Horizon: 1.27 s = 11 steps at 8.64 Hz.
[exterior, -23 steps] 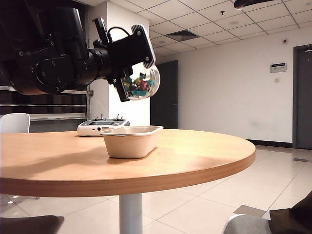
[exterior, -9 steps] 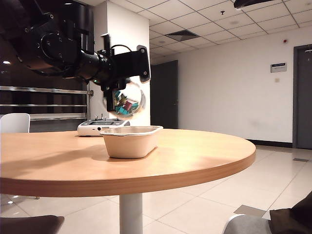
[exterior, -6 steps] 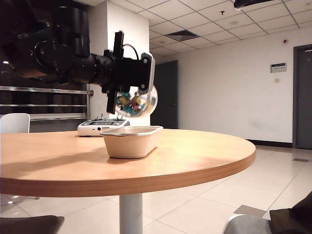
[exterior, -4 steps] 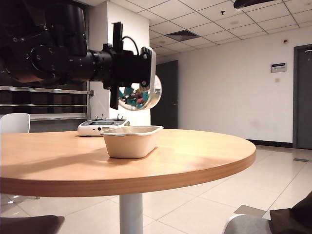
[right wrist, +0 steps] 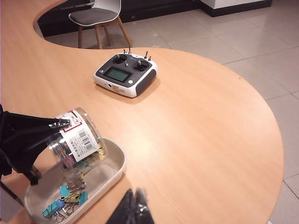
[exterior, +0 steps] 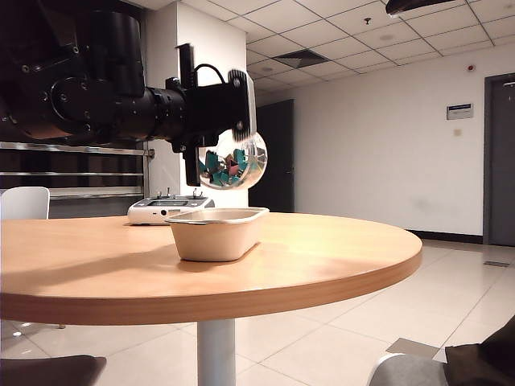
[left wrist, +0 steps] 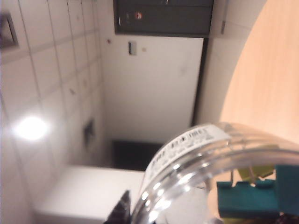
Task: Pick up the box filled with clips, pour some clips from it into the rectangular paper box, and then put the clip box back on the table.
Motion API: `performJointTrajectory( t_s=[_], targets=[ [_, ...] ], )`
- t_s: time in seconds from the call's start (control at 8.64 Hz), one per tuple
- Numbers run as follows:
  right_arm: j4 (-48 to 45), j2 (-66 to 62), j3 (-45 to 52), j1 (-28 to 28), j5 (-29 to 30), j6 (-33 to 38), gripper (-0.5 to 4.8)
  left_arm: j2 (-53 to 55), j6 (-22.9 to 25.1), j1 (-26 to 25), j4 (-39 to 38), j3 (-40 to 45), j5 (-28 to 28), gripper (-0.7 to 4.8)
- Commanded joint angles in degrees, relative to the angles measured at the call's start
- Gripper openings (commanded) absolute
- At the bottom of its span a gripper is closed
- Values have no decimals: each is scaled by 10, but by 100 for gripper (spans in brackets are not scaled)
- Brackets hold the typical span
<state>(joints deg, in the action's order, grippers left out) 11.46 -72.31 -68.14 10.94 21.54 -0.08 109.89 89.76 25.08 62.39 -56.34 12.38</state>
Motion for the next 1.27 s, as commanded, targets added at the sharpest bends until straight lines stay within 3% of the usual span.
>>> performJointTrajectory(
  t_s=[0.12, 0.23, 0.35, 0.69, 0.93, 1.04, 1.16, 1.27],
  targets=[
    [-10, 1, -3, 0, 3, -1, -6, -6, -275, 1, -144, -55, -172, -7],
    [-10, 1, -3, 0, 2, -1, -6, -8, -290, 1, -160, -62, -177, -7],
    [-10, 1, -3, 0, 2, -2, -6, -22, -360, 1, -231, -93, -186, -7],
    [-10, 1, -3, 0, 3, -2, -6, -54, -545, 0, -540, -219, -193, -7],
    [-10, 1, -3, 0, 3, -2, -6, -56, -645, -5, -671, -290, -227, -7],
    [-10, 1, -3, 0, 3, -2, -6, -60, -700, -19, -734, -315, -215, -7],
    [-10, 2, -3, 0, 5, -2, -6, -82, -813, -94, -813, -321, -144, -7],
    [-10, 2, -3, 0, 5, -2, -6, -84, -842, -151, -881, -321, -133, -7]
  ],
)
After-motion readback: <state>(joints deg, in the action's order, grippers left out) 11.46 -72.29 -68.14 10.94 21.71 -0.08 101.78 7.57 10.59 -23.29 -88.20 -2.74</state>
